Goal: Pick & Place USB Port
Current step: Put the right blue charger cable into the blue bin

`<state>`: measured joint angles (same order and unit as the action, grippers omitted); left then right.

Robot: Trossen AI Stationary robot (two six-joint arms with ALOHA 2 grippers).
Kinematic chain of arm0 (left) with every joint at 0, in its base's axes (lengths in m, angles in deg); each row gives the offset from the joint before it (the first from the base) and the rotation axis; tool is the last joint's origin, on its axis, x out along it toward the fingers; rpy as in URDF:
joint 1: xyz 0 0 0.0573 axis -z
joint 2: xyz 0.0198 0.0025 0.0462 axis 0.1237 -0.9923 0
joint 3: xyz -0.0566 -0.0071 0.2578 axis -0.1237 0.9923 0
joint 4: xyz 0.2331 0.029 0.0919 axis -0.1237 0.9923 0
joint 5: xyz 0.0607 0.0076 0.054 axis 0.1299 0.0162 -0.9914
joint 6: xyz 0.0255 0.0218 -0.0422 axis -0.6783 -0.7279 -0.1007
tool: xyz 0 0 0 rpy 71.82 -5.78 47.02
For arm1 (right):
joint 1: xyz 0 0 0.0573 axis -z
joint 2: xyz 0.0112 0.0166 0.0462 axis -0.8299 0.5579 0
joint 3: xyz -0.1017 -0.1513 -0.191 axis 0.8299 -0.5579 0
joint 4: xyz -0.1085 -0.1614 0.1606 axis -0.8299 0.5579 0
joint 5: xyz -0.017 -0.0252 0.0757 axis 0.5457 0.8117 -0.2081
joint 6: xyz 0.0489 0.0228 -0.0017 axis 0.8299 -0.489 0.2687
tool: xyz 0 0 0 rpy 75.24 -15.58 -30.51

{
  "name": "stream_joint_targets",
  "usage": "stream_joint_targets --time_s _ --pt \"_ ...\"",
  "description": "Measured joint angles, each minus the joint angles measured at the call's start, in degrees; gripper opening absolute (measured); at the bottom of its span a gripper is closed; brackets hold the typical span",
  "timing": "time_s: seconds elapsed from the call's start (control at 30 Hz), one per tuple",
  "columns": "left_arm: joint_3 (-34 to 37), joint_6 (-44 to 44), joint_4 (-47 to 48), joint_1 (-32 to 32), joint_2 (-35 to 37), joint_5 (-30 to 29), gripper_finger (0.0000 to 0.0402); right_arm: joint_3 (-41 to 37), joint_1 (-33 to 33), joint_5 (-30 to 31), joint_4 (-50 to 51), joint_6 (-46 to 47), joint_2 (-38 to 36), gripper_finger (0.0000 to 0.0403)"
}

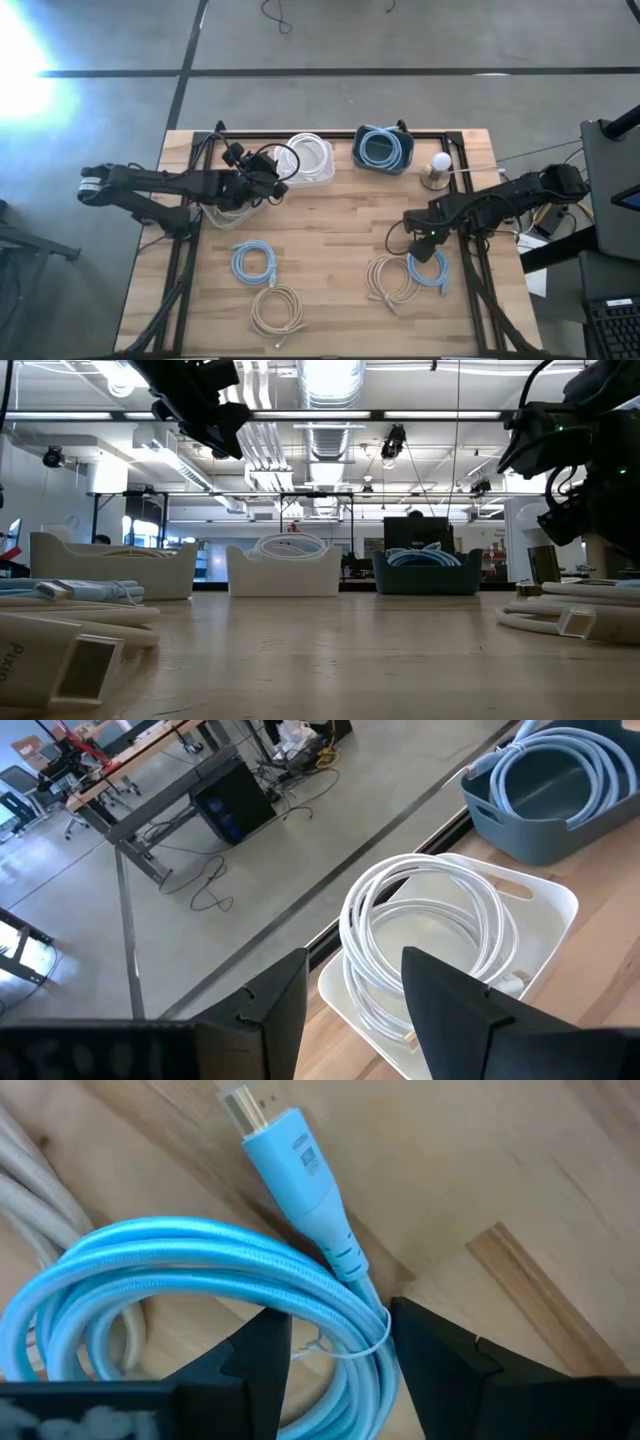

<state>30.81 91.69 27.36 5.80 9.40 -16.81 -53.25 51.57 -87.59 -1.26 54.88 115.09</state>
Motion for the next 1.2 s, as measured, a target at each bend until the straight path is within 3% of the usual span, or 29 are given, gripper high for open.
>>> stream_joint_targets --time_s 0.17,0.47,0.6,0.7,0.9,1.07,1.2 --pt "0.0 0.0 0.0 0.0 0.0 0.0 0.0177 0.2 0.0 1.2 -1.1 0.2 0.0 0.0131" --pt "0.0 0.0 0.0 0.0 0.0 0.0 0.0177 5.5 0.0 6.4 -5.2 0.0 0.1 0.0025" --pt "0.0 0.0 0.0 0.0 0.0 -0.8 0.0177 10.4 0.1 12.6 -4.9 -3.4 0.1 0.0023" --pt "0.0 0.0 0.0 0.0 0.0 -0.8 0.0177 14.6 0.1 19.5 -4.9 -7.0 0.1 0.0023" --pt "0.0 0.0 0.0 0.0 0.0 -0.9 0.0177 21.4 1.0 39.5 -4.8 -21.2 0.1 0.0025" --pt "0.0 0.0 0.0 0.0 0.0 -2.0 0.0177 27.0 4.5 58.0 -5.0 -27.2 0.1 0.0027" --pt "0.0 0.0 0.0 0.0 0.0 -2.0 0.0177 30.6 7.9 68.5 -6.4 -31.3 0.0 0.0027"
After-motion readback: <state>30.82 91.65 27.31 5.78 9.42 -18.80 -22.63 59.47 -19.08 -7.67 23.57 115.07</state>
